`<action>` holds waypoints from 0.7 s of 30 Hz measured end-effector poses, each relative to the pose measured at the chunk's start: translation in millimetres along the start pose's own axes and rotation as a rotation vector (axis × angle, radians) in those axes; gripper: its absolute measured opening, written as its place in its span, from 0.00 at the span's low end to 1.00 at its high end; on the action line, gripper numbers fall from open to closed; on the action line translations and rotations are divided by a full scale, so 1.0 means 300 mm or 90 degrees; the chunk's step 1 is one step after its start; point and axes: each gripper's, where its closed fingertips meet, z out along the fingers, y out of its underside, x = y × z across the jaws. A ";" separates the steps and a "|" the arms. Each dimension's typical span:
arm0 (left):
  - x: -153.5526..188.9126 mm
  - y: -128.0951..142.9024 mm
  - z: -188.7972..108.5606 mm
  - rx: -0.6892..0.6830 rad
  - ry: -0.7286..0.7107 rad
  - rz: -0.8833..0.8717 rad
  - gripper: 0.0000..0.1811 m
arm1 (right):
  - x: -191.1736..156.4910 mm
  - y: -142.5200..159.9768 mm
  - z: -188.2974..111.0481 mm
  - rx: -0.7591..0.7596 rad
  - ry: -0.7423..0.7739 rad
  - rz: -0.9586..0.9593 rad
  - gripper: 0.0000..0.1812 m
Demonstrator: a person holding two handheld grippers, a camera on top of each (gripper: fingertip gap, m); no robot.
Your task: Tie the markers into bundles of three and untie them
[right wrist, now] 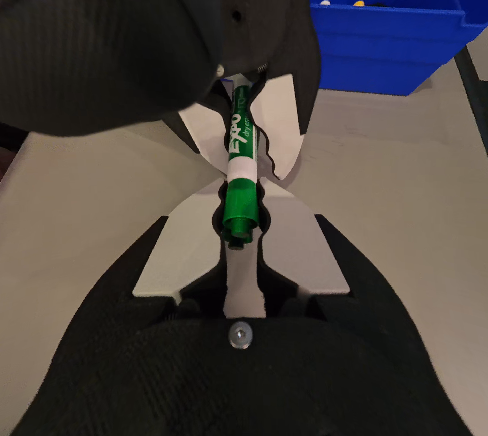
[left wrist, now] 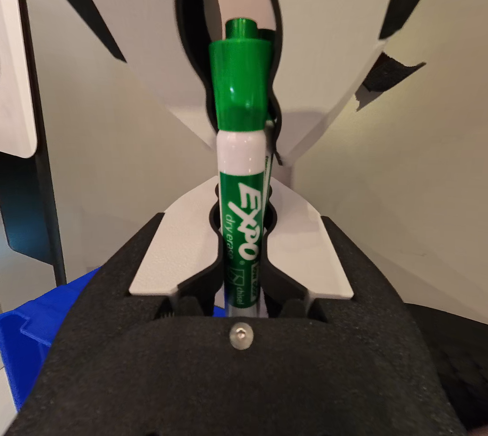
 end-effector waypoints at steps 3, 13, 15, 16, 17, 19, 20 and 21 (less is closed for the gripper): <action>0.000 -0.005 -0.004 0.002 0.002 -0.004 0.15 | 0.000 -0.007 -0.007 0.020 -0.005 0.000 0.12; -0.036 0.042 -0.025 -0.021 -0.028 -0.005 0.15 | 0.063 0.061 0.006 -0.009 0.032 -0.042 0.18; -0.086 0.073 -0.084 0.005 -0.050 -0.050 0.15 | 0.146 0.079 -0.017 0.007 0.060 -0.038 0.20; -0.111 0.093 -0.120 0.018 -0.061 -0.077 0.15 | 0.190 0.080 -0.029 0.029 0.066 -0.021 0.23; -0.134 0.116 -0.158 0.029 -0.077 -0.098 0.15 | 0.251 0.081 -0.039 0.047 0.086 -0.001 0.23; -0.163 0.147 -0.223 0.051 -0.104 -0.124 0.15 | 0.399 0.116 -0.035 0.021 0.158 0.030 0.24; -0.169 0.150 -0.246 0.067 -0.111 -0.129 0.15 | 0.446 0.147 -0.012 -0.020 0.165 0.041 0.24; -0.171 0.148 -0.261 0.082 -0.112 -0.132 0.15 | 0.473 0.177 0.019 -0.063 0.150 0.057 0.24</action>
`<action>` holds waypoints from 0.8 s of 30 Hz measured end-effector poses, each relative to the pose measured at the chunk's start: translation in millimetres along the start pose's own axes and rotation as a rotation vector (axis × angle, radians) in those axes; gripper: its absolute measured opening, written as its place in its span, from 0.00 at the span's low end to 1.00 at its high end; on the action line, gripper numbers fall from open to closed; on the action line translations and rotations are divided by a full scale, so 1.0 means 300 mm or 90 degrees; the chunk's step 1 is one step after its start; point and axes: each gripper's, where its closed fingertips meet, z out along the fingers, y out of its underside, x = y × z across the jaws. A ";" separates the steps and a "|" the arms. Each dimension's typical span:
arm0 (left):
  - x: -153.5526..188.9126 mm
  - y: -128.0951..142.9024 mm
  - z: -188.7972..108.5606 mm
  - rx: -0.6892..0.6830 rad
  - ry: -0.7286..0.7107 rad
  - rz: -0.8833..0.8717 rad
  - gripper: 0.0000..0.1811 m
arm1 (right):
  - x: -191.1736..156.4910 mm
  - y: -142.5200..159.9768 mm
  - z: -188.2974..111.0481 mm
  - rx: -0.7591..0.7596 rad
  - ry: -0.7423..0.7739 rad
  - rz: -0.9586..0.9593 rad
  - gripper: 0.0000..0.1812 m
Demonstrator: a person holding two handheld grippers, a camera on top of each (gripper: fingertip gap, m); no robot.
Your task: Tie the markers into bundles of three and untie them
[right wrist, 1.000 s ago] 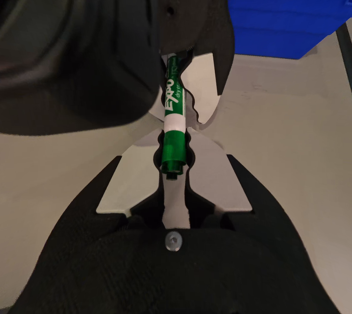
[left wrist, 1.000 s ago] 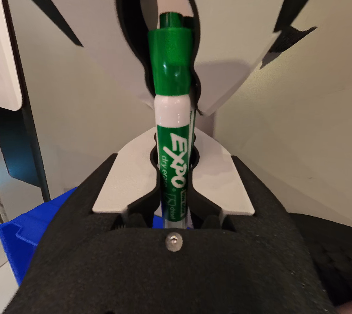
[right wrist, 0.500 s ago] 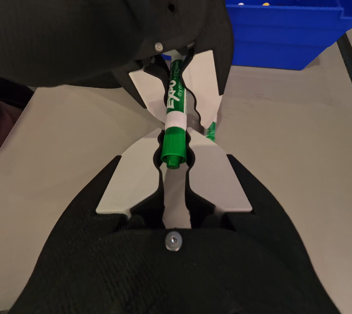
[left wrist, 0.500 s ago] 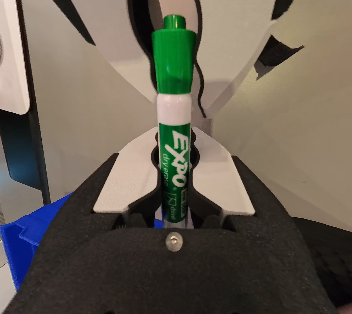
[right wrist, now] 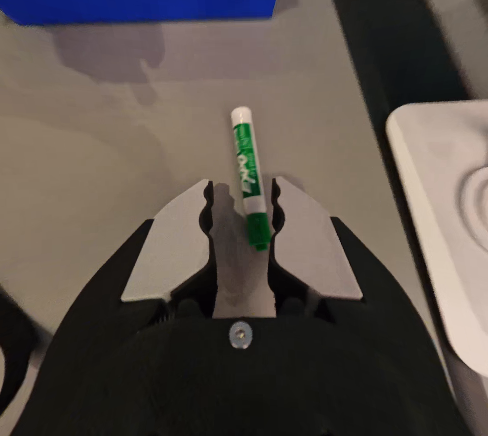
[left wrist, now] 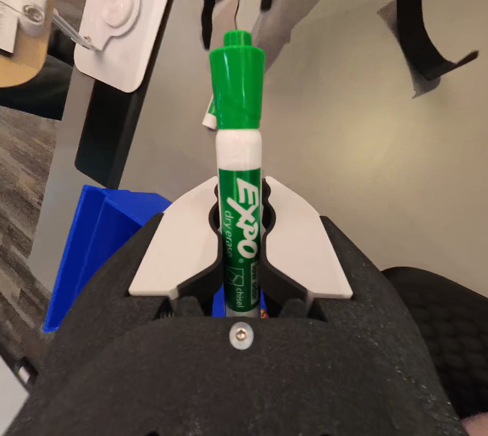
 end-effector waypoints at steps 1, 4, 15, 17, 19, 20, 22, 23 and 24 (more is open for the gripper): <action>-0.006 -0.003 -0.007 0.009 -0.002 -0.003 0.15 | 0.009 0.027 0.038 -0.044 -0.021 0.013 0.23; -0.023 -0.015 -0.002 0.029 -0.008 -0.013 0.15 | 0.050 0.067 0.100 -0.100 -0.025 0.058 0.11; 0.025 -0.058 0.068 0.030 0.032 -0.015 0.15 | -0.094 0.037 -0.086 -0.011 -0.054 0.102 0.11; 0.049 -0.071 0.102 0.015 0.037 -0.001 0.15 | -0.154 0.017 -0.159 -0.001 -0.049 0.085 0.11; 0.077 -0.080 0.136 -0.002 0.045 0.017 0.15 | -0.218 0.003 -0.218 0.004 -0.046 0.066 0.11; 0.093 -0.084 0.152 -0.009 0.050 0.026 0.15 | -0.246 -0.005 -0.240 0.010 -0.045 0.057 0.11; 0.113 -0.088 0.181 -0.023 0.054 0.038 0.15 | -0.282 -0.012 -0.257 0.013 -0.035 0.040 0.11; 0.123 -0.091 0.195 -0.027 0.057 0.041 0.15 | -0.286 -0.007 -0.253 0.001 -0.023 0.029 0.11; 0.132 -0.093 0.208 -0.031 0.059 0.043 0.15 | -0.292 0.004 -0.242 -0.019 -0.020 0.019 0.11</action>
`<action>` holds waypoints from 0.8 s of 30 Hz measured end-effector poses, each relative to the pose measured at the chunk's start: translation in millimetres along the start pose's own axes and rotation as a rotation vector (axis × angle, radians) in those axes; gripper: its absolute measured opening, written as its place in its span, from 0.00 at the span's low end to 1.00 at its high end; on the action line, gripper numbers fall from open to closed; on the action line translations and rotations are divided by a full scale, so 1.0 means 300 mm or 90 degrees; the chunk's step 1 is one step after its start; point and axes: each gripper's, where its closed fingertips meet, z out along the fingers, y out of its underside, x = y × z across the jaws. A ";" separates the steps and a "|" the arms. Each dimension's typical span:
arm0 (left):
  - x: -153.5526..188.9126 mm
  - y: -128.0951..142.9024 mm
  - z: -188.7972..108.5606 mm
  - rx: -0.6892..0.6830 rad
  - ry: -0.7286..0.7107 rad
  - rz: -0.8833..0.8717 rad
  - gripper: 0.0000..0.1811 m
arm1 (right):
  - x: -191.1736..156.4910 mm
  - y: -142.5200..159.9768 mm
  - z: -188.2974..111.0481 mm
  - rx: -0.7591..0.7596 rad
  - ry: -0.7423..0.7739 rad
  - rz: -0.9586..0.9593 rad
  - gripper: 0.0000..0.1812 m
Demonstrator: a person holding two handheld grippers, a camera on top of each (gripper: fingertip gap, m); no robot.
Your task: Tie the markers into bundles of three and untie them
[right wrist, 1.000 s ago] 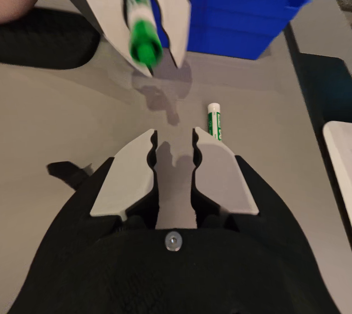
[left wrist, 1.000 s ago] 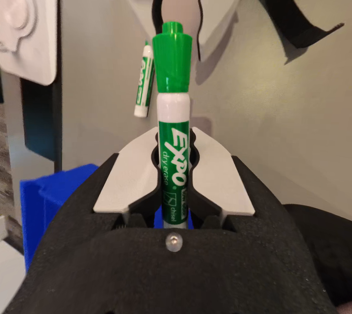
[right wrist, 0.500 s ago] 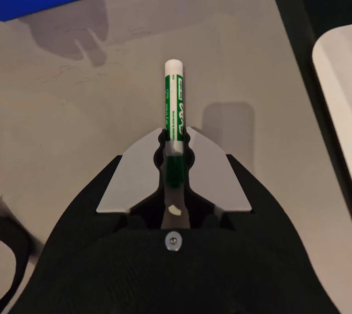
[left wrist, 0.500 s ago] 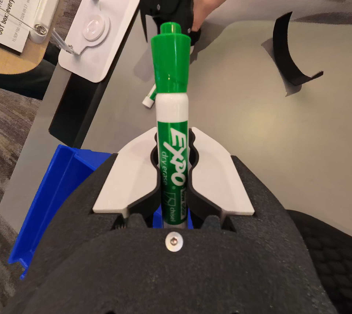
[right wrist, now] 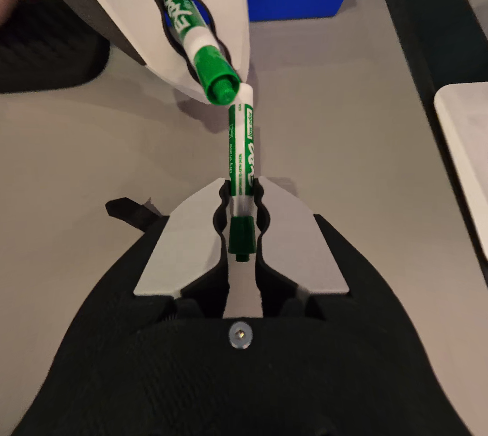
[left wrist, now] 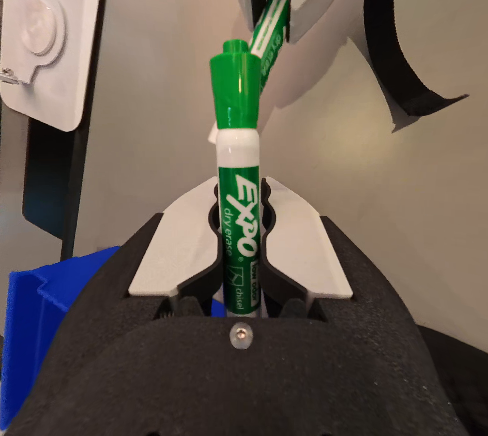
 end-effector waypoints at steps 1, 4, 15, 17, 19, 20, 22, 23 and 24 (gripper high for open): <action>0.002 -0.002 0.012 -0.004 -0.003 0.001 0.15 | -0.008 0.006 0.013 -0.012 -0.006 -0.007 0.11; 0.018 0.006 0.046 -0.027 0.002 0.010 0.15 | -0.032 0.000 0.047 -0.015 -0.025 -0.016 0.11; 0.039 0.024 0.093 -0.058 0.010 0.036 0.15 | -0.040 0.002 0.043 -0.017 -0.032 -0.035 0.11; 0.044 0.025 0.098 -0.064 0.010 0.043 0.15 | -0.045 0.010 0.049 -0.020 -0.041 -0.036 0.11; 0.048 0.026 0.103 -0.065 0.011 0.048 0.15 | -0.047 0.019 0.053 -0.017 -0.053 -0.031 0.10; 0.050 0.022 0.103 -0.058 0.015 0.046 0.15 | -0.048 0.022 0.051 -0.016 -0.059 -0.029 0.11; 0.054 0.001 0.101 -0.028 0.026 0.034 0.15 | -0.053 0.022 0.038 -0.013 -0.067 -0.033 0.11; 0.060 -0.009 0.098 -0.014 0.040 0.025 0.15 | -0.051 0.023 0.028 -0.017 -0.063 -0.036 0.11; 0.063 -0.016 0.094 -0.002 0.050 0.017 0.15 | -0.046 0.028 0.018 -0.026 -0.055 -0.039 0.11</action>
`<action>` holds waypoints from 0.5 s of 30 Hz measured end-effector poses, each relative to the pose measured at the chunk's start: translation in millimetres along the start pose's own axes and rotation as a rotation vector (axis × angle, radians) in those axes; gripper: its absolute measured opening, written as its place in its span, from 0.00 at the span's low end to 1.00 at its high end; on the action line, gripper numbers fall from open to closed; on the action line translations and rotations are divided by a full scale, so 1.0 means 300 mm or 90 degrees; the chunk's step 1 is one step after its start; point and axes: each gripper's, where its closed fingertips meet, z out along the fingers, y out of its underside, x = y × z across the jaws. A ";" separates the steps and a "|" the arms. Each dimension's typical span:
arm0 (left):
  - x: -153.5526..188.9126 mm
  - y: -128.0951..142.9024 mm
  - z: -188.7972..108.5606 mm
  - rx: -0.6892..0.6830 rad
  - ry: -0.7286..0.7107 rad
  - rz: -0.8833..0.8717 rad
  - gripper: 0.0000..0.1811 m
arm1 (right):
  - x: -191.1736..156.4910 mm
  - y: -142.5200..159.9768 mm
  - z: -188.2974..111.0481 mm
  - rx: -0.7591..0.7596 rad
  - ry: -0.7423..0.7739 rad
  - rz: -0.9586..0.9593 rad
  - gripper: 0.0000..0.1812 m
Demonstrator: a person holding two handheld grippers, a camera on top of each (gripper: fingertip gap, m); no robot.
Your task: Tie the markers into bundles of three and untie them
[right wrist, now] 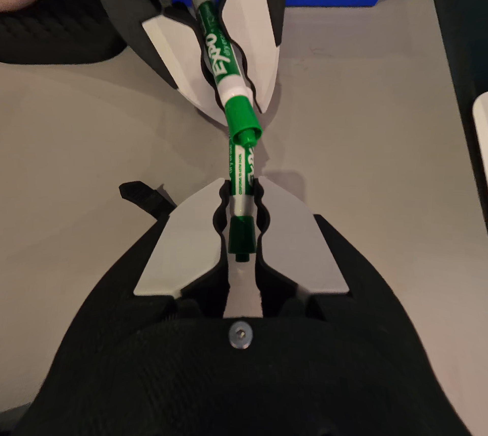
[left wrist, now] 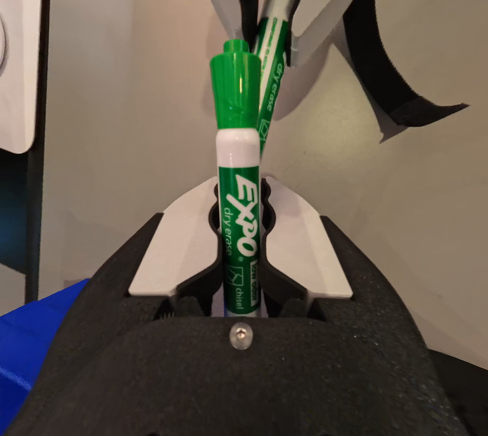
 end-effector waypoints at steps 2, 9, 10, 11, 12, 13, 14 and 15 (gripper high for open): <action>-0.001 -0.019 -0.010 0.034 0.010 -0.011 0.15 | 0.010 0.013 -0.026 -0.019 0.019 -0.006 0.11; -0.071 -0.119 -0.098 0.224 -0.010 -0.105 0.15 | 0.060 0.133 -0.193 -0.183 0.114 0.010 0.11; -0.080 -0.143 -0.112 0.260 -0.014 -0.125 0.15 | 0.059 0.154 -0.207 -0.213 0.111 0.012 0.11; -0.080 -0.171 -0.121 0.297 -0.008 -0.147 0.15 | 0.057 0.175 -0.220 -0.245 0.107 0.012 0.11; -0.075 -0.201 -0.127 0.335 0.001 -0.165 0.15 | 0.057 0.193 -0.236 -0.281 0.107 0.009 0.11; -0.069 -0.227 -0.127 0.368 0.007 -0.178 0.15 | 0.057 0.208 -0.253 -0.318 0.107 0.006 0.11; -0.066 -0.248 -0.124 0.391 0.005 -0.185 0.15 | 0.055 0.218 -0.272 -0.357 0.107 -0.001 0.11; -0.061 -0.262 -0.116 0.405 0.004 -0.189 0.15 | 0.054 0.224 -0.291 -0.394 0.107 -0.018 0.11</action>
